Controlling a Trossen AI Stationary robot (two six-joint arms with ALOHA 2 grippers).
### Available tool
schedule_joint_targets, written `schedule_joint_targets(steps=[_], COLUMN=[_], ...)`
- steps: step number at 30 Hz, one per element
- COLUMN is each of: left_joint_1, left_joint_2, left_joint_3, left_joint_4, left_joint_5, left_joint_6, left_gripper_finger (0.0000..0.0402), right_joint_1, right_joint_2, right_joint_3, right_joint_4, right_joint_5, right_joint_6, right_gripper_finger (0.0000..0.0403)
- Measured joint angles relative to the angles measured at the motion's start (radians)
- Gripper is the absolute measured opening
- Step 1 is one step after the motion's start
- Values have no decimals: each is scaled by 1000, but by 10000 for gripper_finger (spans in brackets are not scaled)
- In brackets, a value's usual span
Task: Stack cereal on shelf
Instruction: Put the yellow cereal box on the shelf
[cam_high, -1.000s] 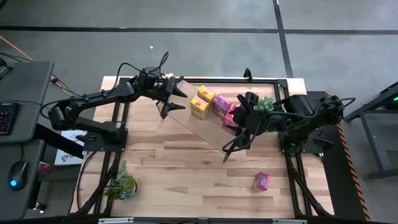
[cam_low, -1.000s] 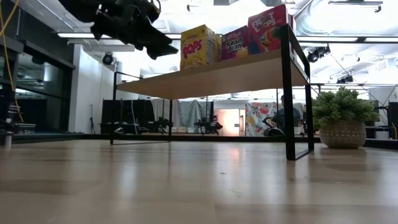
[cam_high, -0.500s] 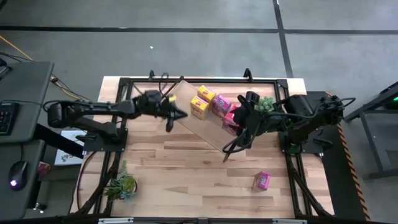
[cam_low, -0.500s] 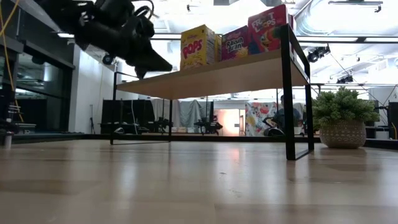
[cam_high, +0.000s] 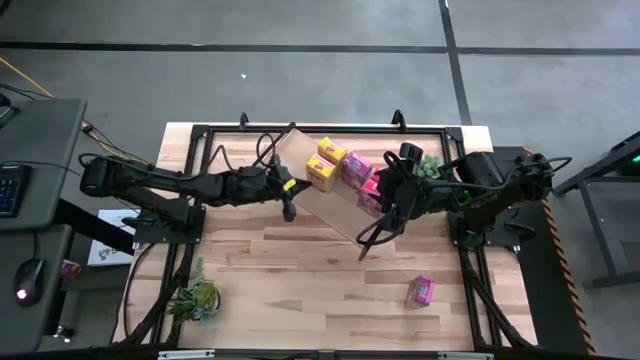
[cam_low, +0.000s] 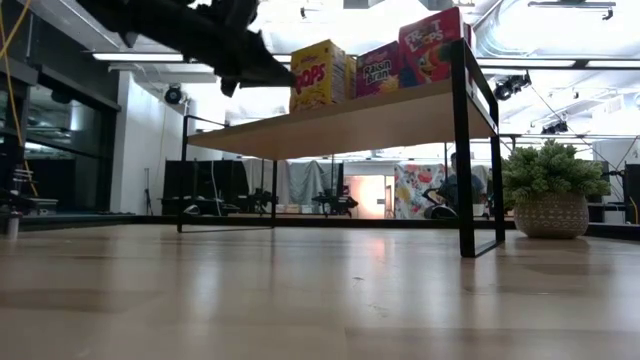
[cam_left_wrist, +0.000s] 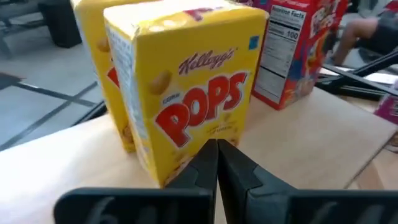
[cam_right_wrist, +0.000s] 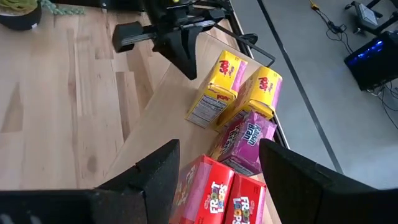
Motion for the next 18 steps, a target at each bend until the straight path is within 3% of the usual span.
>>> schedule_joint_targets(steps=[7,12,18], left_joint_1=[-65,-53,-23], left_joint_2=[106,154,176], left_joint_3=[81,119,137], left_joint_4=[-13,-7,-5], left_joint_5=[-79,-157,-162], left_joint_6=[27,47,54], left_gripper_finger=[0,0,0], right_joint_1=[0,0,0], right_joint_2=[0,0,0], right_joint_3=[0,0,0], right_joint_4=[-25,-26,-26], right_joint_5=[11,21,19], right_joint_6=[8,9,12], right_gripper_finger=[213,213,213])
